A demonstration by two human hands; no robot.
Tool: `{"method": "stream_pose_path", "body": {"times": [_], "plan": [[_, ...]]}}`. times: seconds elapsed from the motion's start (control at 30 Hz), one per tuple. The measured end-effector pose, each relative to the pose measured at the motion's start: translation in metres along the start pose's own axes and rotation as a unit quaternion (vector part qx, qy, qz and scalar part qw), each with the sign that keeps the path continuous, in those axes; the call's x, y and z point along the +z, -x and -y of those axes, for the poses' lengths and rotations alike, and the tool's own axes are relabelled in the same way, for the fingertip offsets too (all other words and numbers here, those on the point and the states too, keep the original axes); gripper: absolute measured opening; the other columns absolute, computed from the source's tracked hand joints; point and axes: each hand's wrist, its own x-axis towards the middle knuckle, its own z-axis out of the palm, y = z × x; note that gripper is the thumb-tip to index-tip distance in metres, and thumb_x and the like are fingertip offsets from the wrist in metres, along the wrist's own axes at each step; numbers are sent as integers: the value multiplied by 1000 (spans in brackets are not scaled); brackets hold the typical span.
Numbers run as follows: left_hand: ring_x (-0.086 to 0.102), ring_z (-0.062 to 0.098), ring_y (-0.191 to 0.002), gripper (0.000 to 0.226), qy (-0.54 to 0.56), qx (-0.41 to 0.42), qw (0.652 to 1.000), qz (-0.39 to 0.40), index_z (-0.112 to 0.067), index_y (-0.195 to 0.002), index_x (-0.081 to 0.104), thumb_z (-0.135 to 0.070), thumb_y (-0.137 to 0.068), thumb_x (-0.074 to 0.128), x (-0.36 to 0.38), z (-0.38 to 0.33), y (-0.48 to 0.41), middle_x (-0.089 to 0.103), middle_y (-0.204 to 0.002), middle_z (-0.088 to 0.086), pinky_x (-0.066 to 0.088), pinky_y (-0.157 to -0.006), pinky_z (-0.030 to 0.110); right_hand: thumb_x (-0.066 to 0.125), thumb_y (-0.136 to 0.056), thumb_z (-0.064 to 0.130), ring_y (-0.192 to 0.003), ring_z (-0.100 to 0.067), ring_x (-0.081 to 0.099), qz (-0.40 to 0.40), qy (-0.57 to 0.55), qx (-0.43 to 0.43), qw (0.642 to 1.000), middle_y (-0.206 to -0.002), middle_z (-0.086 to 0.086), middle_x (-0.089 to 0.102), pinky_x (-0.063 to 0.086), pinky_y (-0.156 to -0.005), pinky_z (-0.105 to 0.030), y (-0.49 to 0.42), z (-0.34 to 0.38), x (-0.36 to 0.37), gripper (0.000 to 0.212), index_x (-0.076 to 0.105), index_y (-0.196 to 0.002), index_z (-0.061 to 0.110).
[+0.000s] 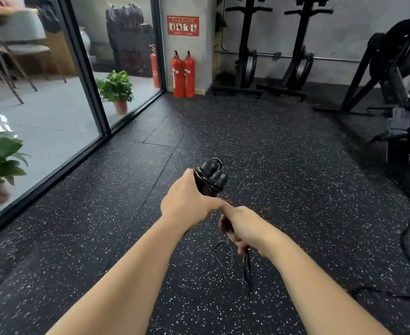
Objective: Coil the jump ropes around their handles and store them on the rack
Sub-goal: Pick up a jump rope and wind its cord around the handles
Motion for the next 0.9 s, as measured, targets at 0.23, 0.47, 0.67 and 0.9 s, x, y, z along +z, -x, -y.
{"method": "stream_pose_path", "body": {"times": [0.23,0.47,0.67,0.9], "plan": [[62,27,-88,51,-101,-48,992,-60,-19,-102,44,-43,-69,73,-7,20,-21,62,-93,-1,47,-71,36,22,-104,41,-72,-16,55,-117,246,-40,961,-74,3,59,43,-69,-32,13,7,2,49,55,-76,18],[61,27,-86,51,-135,-92,984,-73,-16,-101,44,-40,-69,75,-11,35,-30,62,-92,1,45,-69,35,26,-105,40,-75,-20,50,-198,477,-147,844,-95,1,64,32,-63,-31,43,31,14,32,43,-83,23],[59,28,-89,42,-241,-68,965,-81,-16,-101,42,-33,-74,71,-10,40,-30,60,-94,3,42,-71,35,69,-85,42,-44,-18,31,-259,535,-285,752,-52,3,54,5,-43,-20,48,34,14,46,33,-64,23],[54,23,-112,42,-370,172,912,27,-24,-118,50,-45,-84,60,19,8,-8,60,-115,-2,36,-94,41,48,-96,49,-58,-20,43,-264,410,-323,811,-57,8,44,32,-50,-31,46,45,-17,40,40,-68,22]]}}
